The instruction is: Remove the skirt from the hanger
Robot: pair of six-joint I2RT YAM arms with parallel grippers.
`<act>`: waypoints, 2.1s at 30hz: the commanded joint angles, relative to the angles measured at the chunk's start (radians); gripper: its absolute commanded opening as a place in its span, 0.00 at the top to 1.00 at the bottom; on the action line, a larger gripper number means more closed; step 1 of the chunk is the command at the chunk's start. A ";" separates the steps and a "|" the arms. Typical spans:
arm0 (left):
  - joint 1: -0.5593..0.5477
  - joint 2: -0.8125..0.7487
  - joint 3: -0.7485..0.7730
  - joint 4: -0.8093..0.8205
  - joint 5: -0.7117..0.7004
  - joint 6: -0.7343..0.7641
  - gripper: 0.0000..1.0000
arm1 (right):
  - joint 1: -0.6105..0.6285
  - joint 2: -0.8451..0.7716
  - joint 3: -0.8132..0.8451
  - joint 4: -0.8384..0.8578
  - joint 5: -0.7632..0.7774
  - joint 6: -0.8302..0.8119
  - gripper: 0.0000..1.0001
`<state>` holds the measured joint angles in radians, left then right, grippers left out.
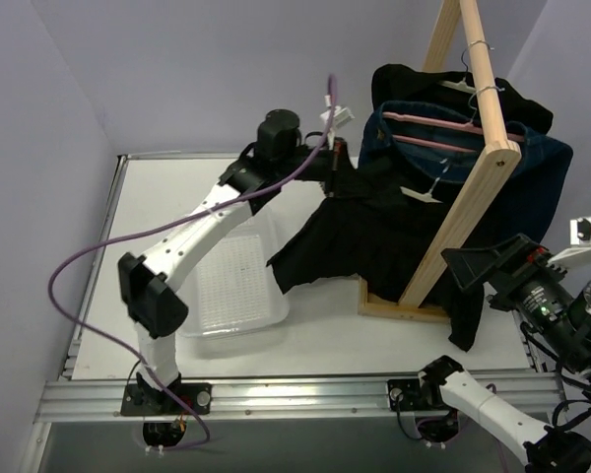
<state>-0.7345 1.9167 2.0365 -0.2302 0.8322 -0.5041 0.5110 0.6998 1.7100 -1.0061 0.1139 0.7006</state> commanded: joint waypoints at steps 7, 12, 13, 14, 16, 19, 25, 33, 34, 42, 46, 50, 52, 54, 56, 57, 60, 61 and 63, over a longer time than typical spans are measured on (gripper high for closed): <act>0.127 -0.341 -0.239 -0.073 -0.024 0.140 0.98 | -0.008 0.216 0.178 -0.011 -0.054 -0.275 0.00; 0.172 -0.494 -0.373 -0.133 -0.009 0.159 0.98 | -0.019 0.274 0.177 0.070 -0.175 -0.291 0.00; 0.175 -0.534 -0.392 -0.136 -0.004 0.153 0.98 | -0.020 0.280 0.181 0.084 -0.189 -0.291 0.00; 0.176 -0.551 -0.410 -0.139 -0.002 0.154 0.98 | -0.025 0.290 0.200 0.087 -0.210 -0.300 0.00; 0.182 -0.597 -0.441 -0.170 -0.008 0.165 0.98 | -0.028 0.313 0.212 0.109 -0.262 -0.296 0.00; 0.187 -0.648 -0.455 -0.216 -0.019 0.196 0.98 | -0.035 0.320 0.178 0.174 -0.344 -0.267 0.00; 0.190 -0.739 -0.492 -0.222 -0.076 0.196 0.98 | -0.035 0.337 0.089 0.326 -0.375 -0.219 0.09; 0.190 -0.752 -0.486 -0.158 -0.038 0.067 0.98 | -0.022 0.359 -0.059 0.552 -0.414 -0.173 0.29; 0.190 -0.757 -0.484 -0.153 -0.038 0.055 0.98 | 0.003 0.363 -0.075 0.573 -0.410 -0.167 0.31; 0.188 -0.780 -0.524 -0.017 -0.033 -0.040 0.98 | 0.277 0.471 -0.067 0.613 -0.120 -0.184 0.40; 0.190 -0.789 -0.503 -0.064 -0.022 -0.016 0.98 | 0.414 0.478 -0.108 0.640 0.122 -0.177 0.44; 0.190 -0.805 -0.499 -0.092 -0.021 0.001 0.98 | 0.486 0.481 -0.145 0.666 0.214 -0.181 0.50; 0.190 -0.818 -0.506 -0.101 -0.024 0.010 0.98 | 0.518 0.486 -0.158 0.673 0.245 -0.176 0.54; 0.191 -0.837 -0.515 -0.121 -0.039 0.027 0.98 | 0.570 0.484 -0.164 0.670 0.318 -0.171 0.55; 0.193 -0.851 -0.525 -0.135 -0.056 0.035 0.98 | 0.604 0.465 -0.188 0.673 0.422 -0.161 0.54; 0.193 -0.861 -0.529 -0.141 -0.059 0.042 0.98 | 0.615 0.452 -0.200 0.678 0.446 -0.155 0.54; 0.196 -0.881 -0.550 -0.141 -0.058 0.044 0.98 | 0.620 0.411 -0.246 0.702 0.478 -0.136 0.55; 0.195 -0.884 -0.553 -0.138 -0.056 0.044 0.98 | 0.620 0.405 -0.253 0.704 0.483 -0.135 0.56; 0.196 -0.897 -0.555 -0.141 -0.059 0.045 0.98 | 0.620 0.405 -0.259 0.693 0.490 -0.125 0.60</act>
<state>-0.5415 1.0630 1.4647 -0.4866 0.7853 -0.4595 1.1217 1.1141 1.4696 -0.3134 0.5339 0.5537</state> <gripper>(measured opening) 0.144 0.409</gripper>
